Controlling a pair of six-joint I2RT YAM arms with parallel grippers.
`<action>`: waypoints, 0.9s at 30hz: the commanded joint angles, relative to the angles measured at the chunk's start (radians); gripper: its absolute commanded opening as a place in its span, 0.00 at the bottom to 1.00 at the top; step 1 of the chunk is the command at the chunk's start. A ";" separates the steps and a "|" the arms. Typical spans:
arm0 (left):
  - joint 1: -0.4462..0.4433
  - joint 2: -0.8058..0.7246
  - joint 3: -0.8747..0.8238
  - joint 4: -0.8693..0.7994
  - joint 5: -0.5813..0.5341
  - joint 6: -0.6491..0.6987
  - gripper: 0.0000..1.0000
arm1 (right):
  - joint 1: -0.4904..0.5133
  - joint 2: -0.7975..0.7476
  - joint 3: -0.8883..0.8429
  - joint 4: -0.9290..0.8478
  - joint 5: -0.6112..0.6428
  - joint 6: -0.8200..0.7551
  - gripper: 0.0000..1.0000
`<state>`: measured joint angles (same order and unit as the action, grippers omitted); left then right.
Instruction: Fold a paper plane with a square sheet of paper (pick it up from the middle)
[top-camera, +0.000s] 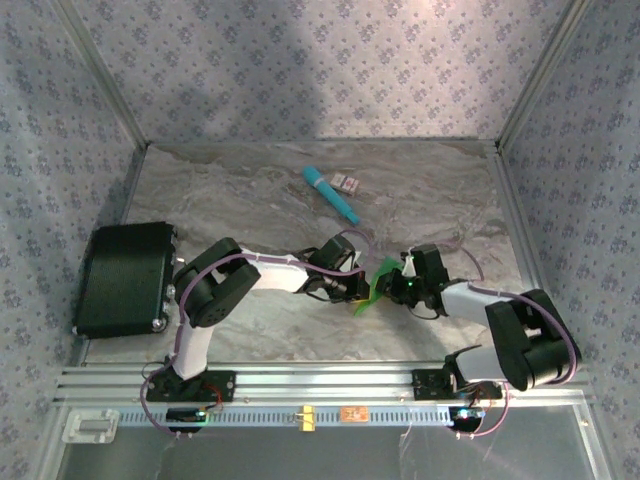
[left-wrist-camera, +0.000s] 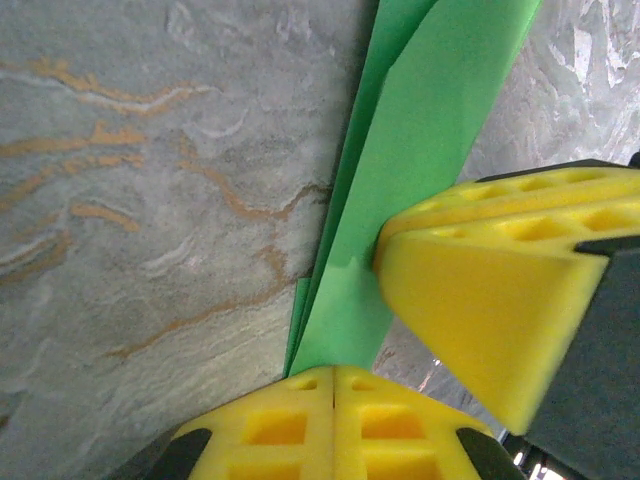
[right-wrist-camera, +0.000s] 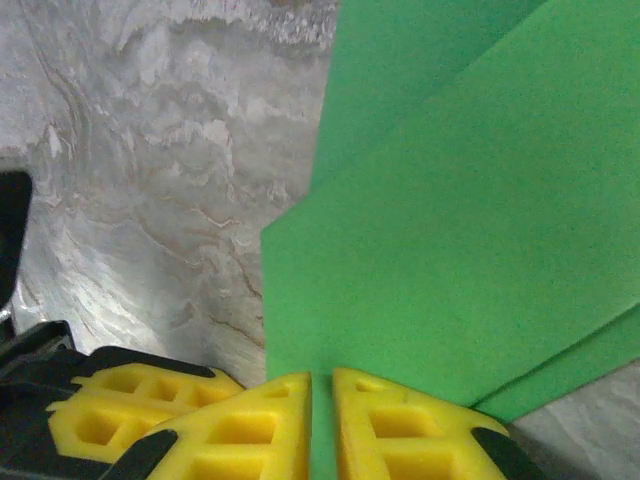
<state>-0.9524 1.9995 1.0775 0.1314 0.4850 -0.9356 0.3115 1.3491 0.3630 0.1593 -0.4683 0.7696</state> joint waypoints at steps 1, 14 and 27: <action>-0.017 0.045 -0.031 -0.156 -0.037 0.017 0.00 | -0.064 0.023 -0.014 -0.028 0.046 -0.020 0.16; -0.017 0.046 -0.030 -0.168 -0.044 0.017 0.00 | -0.287 0.037 0.075 -0.051 0.037 -0.071 0.19; -0.016 -0.051 -0.137 -0.094 -0.211 -0.099 0.00 | -0.097 -0.099 0.059 -0.108 0.047 -0.064 0.24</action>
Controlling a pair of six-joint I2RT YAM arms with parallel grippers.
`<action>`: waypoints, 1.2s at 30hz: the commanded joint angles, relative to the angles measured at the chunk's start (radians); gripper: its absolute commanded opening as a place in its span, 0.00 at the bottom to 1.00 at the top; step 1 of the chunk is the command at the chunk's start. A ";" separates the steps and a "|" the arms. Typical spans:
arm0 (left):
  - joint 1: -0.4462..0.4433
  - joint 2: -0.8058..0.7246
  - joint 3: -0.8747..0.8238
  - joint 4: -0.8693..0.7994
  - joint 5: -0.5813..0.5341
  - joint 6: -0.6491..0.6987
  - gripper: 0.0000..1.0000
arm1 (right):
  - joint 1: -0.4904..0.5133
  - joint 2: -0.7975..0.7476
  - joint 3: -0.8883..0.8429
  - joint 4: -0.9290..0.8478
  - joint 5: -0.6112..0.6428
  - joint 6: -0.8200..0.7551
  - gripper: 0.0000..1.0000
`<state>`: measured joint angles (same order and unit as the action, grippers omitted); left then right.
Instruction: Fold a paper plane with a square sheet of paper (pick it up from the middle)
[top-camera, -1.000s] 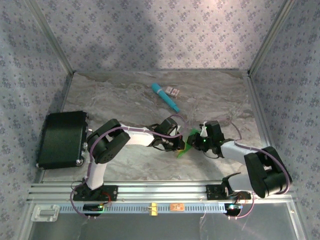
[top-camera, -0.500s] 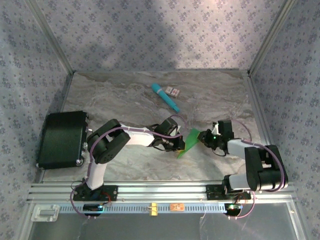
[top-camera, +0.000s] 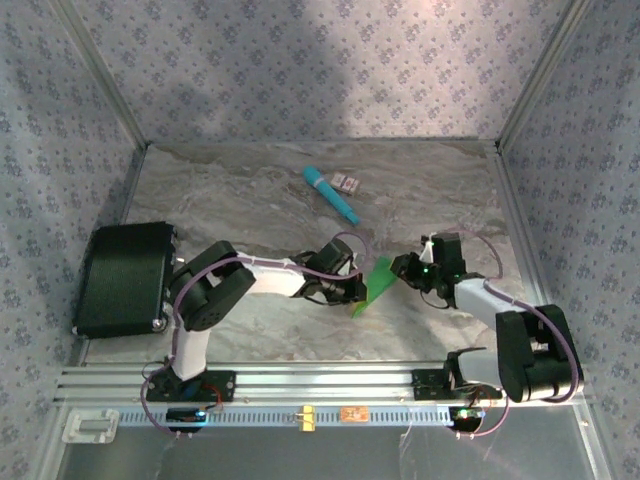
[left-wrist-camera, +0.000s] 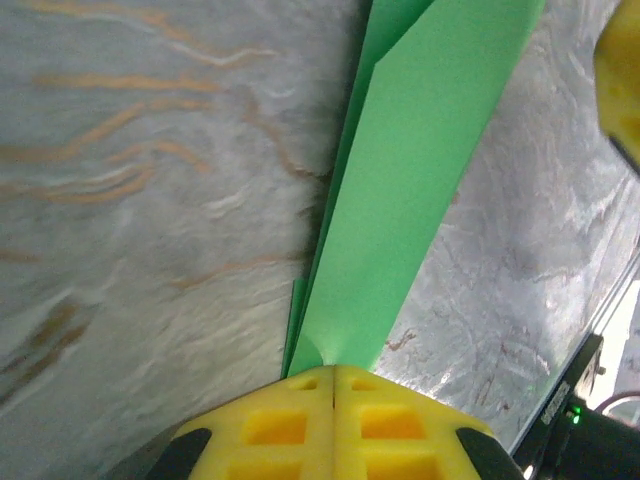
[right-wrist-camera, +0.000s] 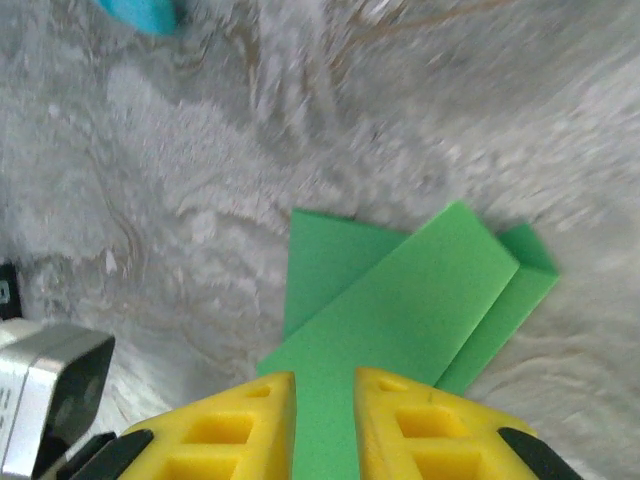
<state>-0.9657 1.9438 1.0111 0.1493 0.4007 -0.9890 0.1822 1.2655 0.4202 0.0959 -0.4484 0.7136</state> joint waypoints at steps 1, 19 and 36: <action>0.000 -0.007 -0.090 -0.099 -0.144 -0.060 0.00 | 0.050 -0.017 -0.003 -0.043 0.029 -0.001 0.24; -0.025 -0.244 -0.153 -0.142 -0.300 0.016 0.10 | 0.217 -0.037 0.006 -0.067 0.074 0.022 0.26; 0.124 -0.234 -0.134 -0.211 -0.080 0.189 0.28 | 0.255 -0.048 0.020 -0.093 0.051 0.022 0.29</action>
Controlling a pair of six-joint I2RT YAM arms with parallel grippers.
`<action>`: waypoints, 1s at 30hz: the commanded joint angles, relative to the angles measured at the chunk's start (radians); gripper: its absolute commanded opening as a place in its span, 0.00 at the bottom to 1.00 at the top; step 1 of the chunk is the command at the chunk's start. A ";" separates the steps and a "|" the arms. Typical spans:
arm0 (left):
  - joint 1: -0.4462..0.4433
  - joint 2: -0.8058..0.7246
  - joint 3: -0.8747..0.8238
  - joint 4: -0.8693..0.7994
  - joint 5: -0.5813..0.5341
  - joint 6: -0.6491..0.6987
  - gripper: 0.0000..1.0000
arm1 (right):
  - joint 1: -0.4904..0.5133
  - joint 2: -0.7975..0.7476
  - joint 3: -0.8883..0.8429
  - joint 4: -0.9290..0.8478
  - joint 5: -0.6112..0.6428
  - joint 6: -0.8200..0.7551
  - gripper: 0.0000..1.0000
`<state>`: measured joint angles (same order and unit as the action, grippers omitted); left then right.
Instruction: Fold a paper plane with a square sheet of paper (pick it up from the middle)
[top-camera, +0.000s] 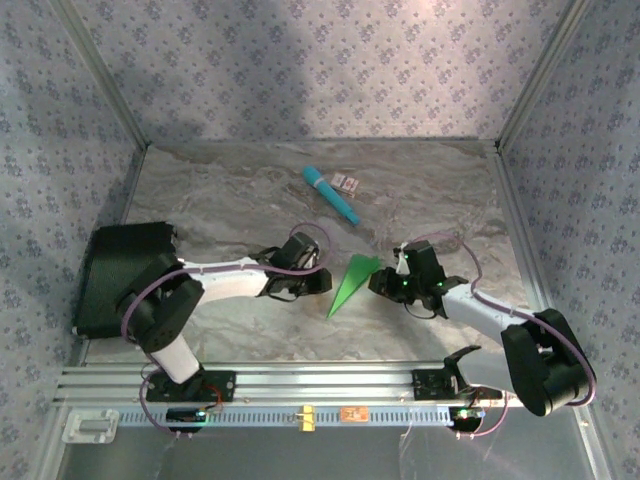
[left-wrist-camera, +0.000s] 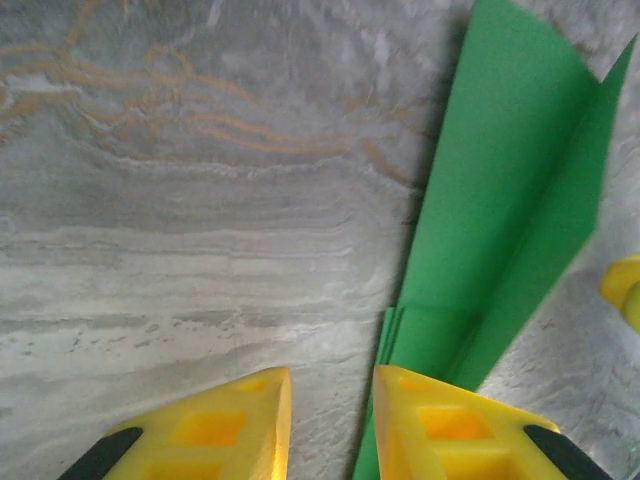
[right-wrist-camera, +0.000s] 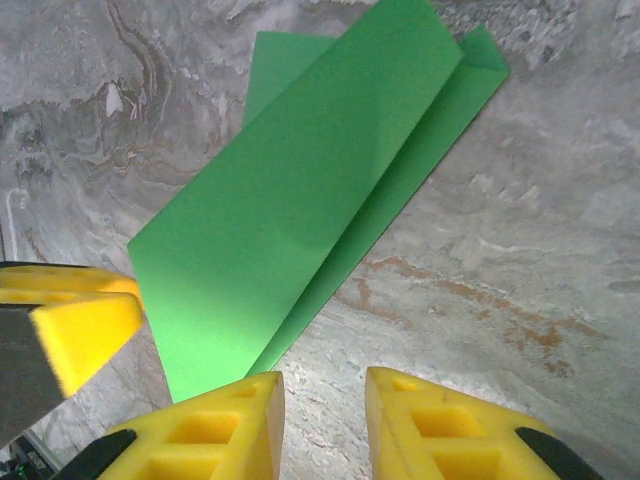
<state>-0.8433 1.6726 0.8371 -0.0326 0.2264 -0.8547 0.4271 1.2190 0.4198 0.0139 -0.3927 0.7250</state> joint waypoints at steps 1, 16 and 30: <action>0.005 0.053 0.054 -0.038 0.113 0.066 0.28 | 0.014 0.002 0.022 -0.010 -0.005 0.011 0.29; 0.009 0.130 0.108 -0.050 0.189 0.101 0.29 | 0.062 0.079 0.039 0.073 -0.017 0.042 0.27; -0.010 0.140 0.111 -0.017 0.245 0.109 0.32 | 0.071 0.145 0.023 0.145 -0.042 0.067 0.25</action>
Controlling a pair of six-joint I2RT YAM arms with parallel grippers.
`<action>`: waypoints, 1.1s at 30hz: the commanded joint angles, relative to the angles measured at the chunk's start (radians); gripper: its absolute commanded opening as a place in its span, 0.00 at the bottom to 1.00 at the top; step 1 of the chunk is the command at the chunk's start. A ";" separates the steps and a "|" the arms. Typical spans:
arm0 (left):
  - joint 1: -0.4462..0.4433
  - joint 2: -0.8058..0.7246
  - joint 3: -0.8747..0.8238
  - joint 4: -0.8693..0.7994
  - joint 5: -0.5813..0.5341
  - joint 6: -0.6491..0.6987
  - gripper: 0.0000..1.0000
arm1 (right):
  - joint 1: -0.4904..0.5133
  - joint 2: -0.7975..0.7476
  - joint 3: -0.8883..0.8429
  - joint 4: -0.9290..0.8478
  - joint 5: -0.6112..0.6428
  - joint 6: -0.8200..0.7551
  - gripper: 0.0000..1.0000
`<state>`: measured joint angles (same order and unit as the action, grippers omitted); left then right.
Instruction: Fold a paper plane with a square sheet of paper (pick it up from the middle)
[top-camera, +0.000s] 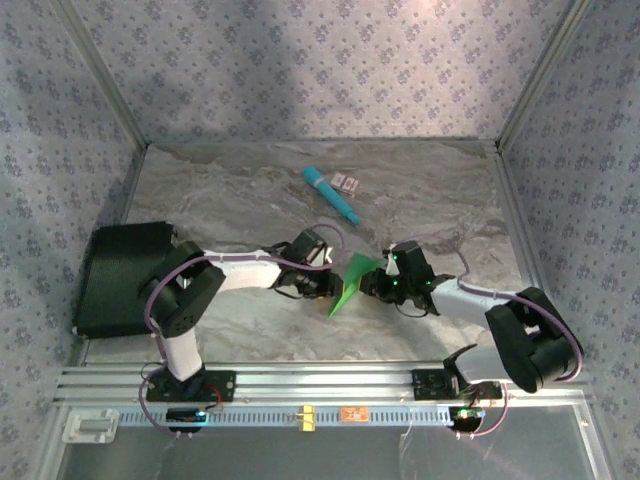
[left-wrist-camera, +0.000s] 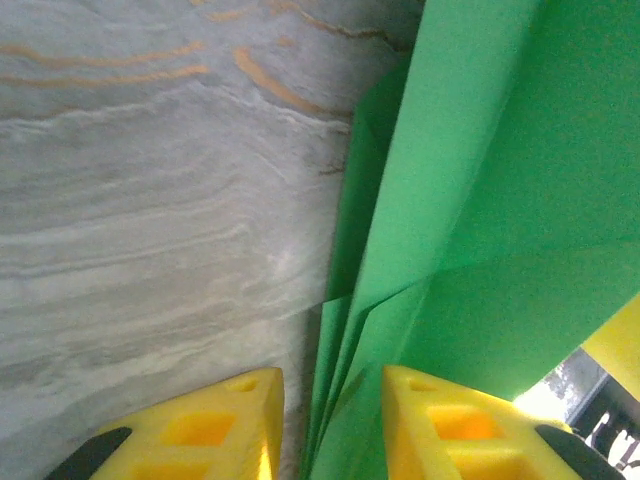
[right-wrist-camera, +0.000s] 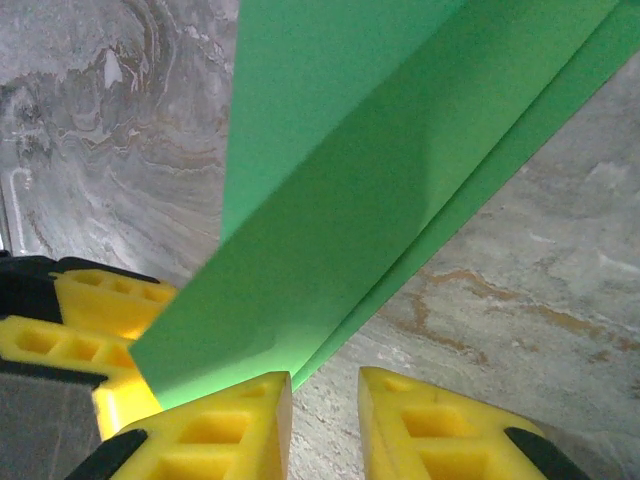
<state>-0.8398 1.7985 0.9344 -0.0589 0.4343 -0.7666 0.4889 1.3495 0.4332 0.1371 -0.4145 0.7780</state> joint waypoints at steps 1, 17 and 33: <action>-0.014 0.014 0.011 0.014 0.039 0.019 0.32 | 0.011 0.018 0.009 0.024 -0.024 0.014 0.25; -0.024 0.042 0.023 0.040 0.080 0.037 0.33 | 0.020 0.038 -0.005 0.057 -0.039 0.025 0.25; -0.027 0.050 0.004 0.125 0.082 -0.011 0.28 | 0.016 0.040 -0.023 0.068 -0.027 0.031 0.24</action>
<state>-0.8604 1.8412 0.9379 0.0307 0.5060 -0.7658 0.5030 1.3796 0.4263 0.1928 -0.4419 0.7971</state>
